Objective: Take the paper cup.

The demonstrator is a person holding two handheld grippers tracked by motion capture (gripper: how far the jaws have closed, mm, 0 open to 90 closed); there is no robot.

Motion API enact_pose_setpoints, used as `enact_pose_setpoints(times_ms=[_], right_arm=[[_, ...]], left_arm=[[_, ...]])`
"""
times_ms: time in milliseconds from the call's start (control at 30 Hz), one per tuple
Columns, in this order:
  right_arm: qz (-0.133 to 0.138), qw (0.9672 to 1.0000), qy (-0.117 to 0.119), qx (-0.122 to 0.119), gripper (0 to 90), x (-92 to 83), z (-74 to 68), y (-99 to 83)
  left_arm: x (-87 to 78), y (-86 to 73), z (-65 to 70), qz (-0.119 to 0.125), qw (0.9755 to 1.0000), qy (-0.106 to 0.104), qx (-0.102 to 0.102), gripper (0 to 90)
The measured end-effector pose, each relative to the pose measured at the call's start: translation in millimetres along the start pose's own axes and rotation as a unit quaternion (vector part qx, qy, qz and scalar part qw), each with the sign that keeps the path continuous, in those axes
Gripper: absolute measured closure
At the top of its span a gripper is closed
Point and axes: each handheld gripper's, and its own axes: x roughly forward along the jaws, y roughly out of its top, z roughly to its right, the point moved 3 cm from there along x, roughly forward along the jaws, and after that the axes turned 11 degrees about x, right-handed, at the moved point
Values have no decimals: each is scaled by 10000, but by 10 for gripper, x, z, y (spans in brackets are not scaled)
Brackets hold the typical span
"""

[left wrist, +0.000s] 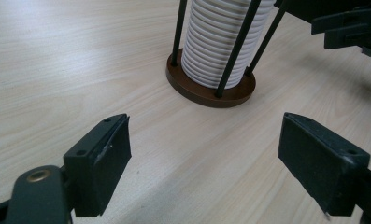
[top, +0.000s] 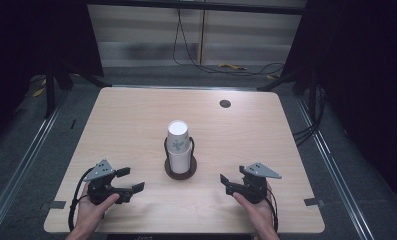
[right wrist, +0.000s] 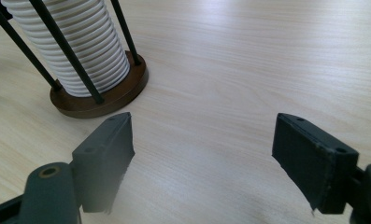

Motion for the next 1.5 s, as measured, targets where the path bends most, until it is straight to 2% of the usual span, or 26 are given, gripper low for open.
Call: enact_pose_setpoints(times_ms=[300,567,667,700,933,1033,1300,1333,1500], right_arm=[[-21,9999,111,-67,200,-4,-44,28],[-88,9992,293,-256,201,5,-151,111],[-81,9991,340,-251,201,7,-179,135],[-74,9986,402,-339,202,15,-216,163],[-181,9964,635,-537,228,16,-335,231],[-210,9961,688,-518,227,19,-366,256],[-272,9937,863,-668,254,18,-472,383],[-261,9933,933,-626,256,17,-489,422],[-352,9921,989,-685,260,45,-551,505]], left_arm=[[-10,15,-24,36,10000,11,8,173],[22,29,-10,5,10000,-51,34,173],[19,29,-13,6,10000,-55,33,174],[16,29,-14,6,10000,-54,32,177],[8,27,-6,-5,10000,-72,66,179],[6,25,1,-11,9999,-85,78,181],[-26,25,8,11,9999,-123,99,182],[-30,29,22,48,9999,-134,99,181],[-5,20,59,-53,9996,-220,177,181]])
